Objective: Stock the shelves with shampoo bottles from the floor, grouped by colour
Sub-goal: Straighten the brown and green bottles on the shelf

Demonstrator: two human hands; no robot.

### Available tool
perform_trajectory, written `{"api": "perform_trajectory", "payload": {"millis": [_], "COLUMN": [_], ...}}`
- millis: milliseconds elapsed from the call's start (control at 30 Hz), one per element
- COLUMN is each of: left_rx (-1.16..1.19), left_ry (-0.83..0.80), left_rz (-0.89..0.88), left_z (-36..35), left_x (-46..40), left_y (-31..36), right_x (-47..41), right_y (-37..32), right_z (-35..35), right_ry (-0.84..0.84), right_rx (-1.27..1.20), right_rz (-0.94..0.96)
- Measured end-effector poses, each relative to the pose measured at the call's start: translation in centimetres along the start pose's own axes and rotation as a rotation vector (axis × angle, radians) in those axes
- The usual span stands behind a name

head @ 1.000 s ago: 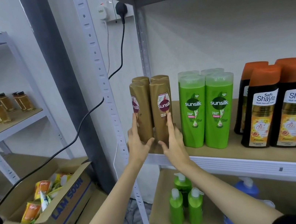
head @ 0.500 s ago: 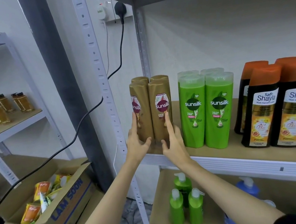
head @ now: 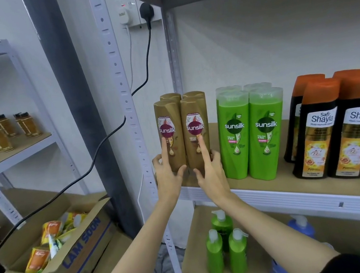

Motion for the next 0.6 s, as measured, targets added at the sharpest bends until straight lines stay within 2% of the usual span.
{"api": "perform_trajectory", "payload": {"millis": [600], "left_rx": [-0.023], "left_ry": [-0.041], "left_rz": [-0.001], "left_z": [-0.27], "left_x": [-0.63], "left_y": [-0.46], "right_x": [0.14], "right_y": [0.12], "right_z": [0.13], "right_ry": [0.009], "right_rx": [0.076], "right_rz": [-0.033]}}
Point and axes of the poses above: each hand's wrist, its own x-axis away from the middle knuckle, its own z-axis out of the back of the hand, y = z × x, the point moved 3 cm from there along -x, towards the middle knuckle, and after that the axes turned 3 degrees about z, right-handed, at the moved point
